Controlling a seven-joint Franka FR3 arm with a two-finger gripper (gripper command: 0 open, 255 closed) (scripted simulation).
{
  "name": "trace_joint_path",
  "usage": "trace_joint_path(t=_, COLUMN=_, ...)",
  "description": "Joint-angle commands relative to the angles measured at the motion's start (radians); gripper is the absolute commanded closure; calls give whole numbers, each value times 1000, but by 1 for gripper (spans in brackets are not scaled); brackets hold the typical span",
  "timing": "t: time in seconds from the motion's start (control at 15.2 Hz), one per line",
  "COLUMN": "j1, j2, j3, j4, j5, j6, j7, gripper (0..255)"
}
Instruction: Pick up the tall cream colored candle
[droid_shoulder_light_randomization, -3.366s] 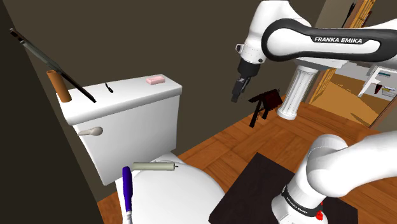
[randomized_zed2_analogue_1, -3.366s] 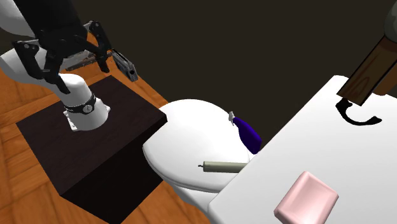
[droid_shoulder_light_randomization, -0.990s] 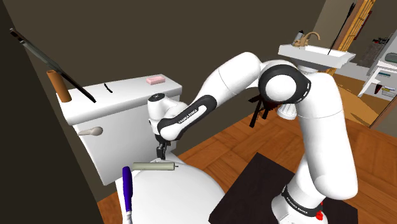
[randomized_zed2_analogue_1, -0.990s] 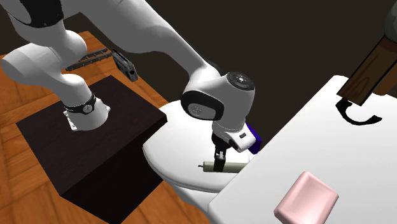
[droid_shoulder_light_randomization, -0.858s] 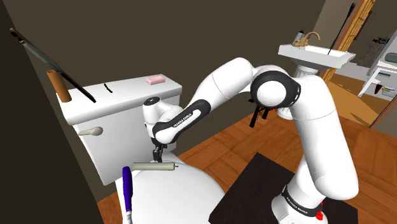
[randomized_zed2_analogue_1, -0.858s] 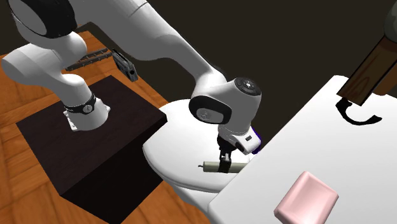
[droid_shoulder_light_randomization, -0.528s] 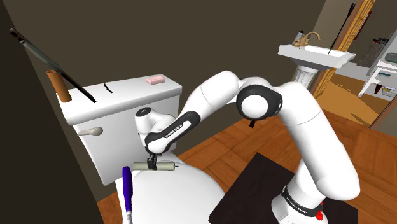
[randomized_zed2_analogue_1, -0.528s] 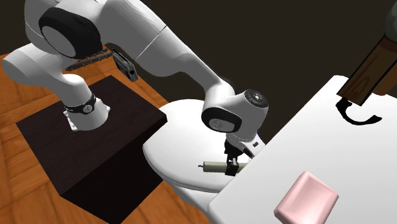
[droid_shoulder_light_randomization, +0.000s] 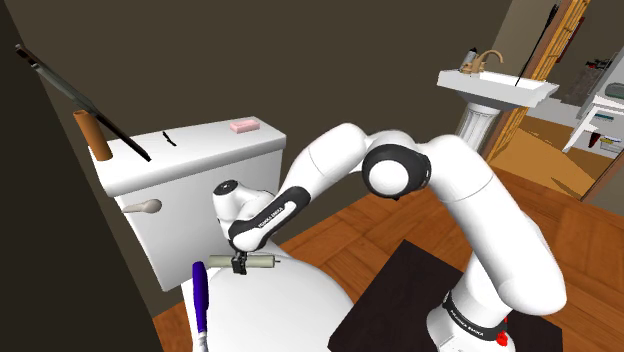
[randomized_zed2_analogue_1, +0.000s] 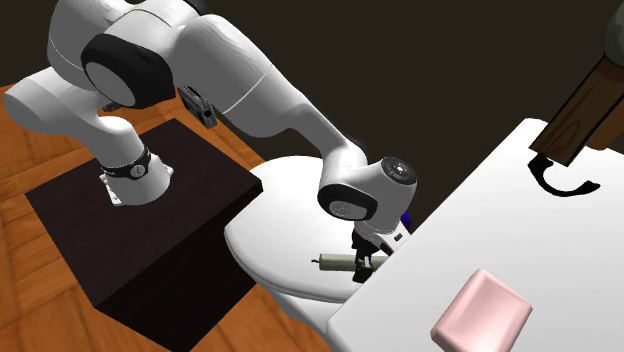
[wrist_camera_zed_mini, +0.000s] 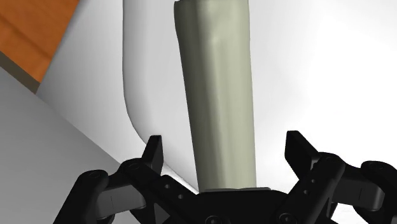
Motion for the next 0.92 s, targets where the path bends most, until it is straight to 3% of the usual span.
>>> trace_joint_path(t=0.0, j1=1, j2=4, j3=-1, j4=2, j5=-1, j6=3, j7=1, gripper=255)
trace_joint_path(t=0.86, j1=-4, j2=-37, j3=5, j4=-12, j5=5, j6=-24, j7=-5, gripper=255)
